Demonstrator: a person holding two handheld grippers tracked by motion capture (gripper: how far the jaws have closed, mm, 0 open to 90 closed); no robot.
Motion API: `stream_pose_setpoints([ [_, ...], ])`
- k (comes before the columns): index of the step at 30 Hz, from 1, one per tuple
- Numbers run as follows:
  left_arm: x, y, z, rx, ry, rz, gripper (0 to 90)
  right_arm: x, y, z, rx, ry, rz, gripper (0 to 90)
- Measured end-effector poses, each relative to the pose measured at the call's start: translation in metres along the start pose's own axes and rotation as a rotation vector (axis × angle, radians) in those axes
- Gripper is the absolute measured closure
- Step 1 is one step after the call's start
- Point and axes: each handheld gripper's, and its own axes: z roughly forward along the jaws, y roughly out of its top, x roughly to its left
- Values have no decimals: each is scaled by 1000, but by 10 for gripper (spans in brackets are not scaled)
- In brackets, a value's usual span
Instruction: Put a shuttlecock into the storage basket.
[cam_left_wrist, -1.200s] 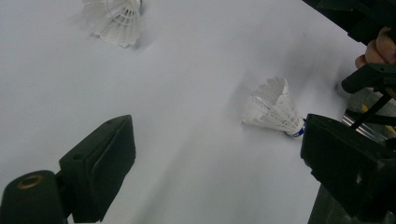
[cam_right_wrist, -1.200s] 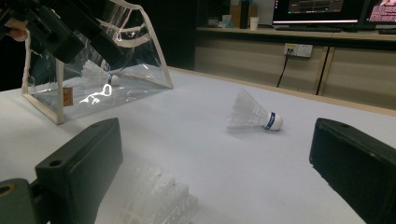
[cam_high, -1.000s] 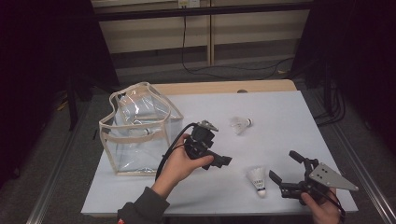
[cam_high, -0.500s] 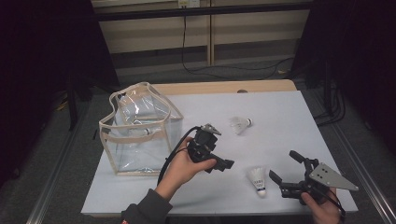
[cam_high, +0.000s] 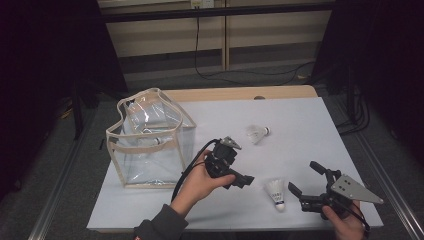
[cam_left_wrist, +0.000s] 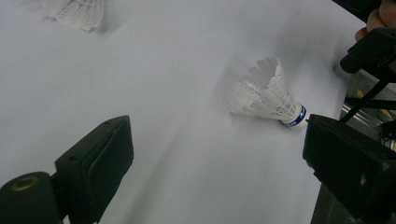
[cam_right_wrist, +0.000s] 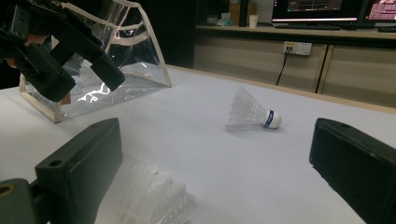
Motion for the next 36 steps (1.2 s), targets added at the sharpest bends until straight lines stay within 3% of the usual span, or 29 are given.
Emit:
stream_pose_setpoints([
  [6, -3, -1, 6, 0, -10, 14, 75, 0, 0, 0, -1, -1, -3, 24],
  [11, -6, 0, 11, 3, -16, 56, 69, -1, 0, 0, -4, -3, -4, 24],
  [36, -18, -3, 35, -10, -68, 135, 65, -2, 0, 0, 1, -7, 1, 23],
])
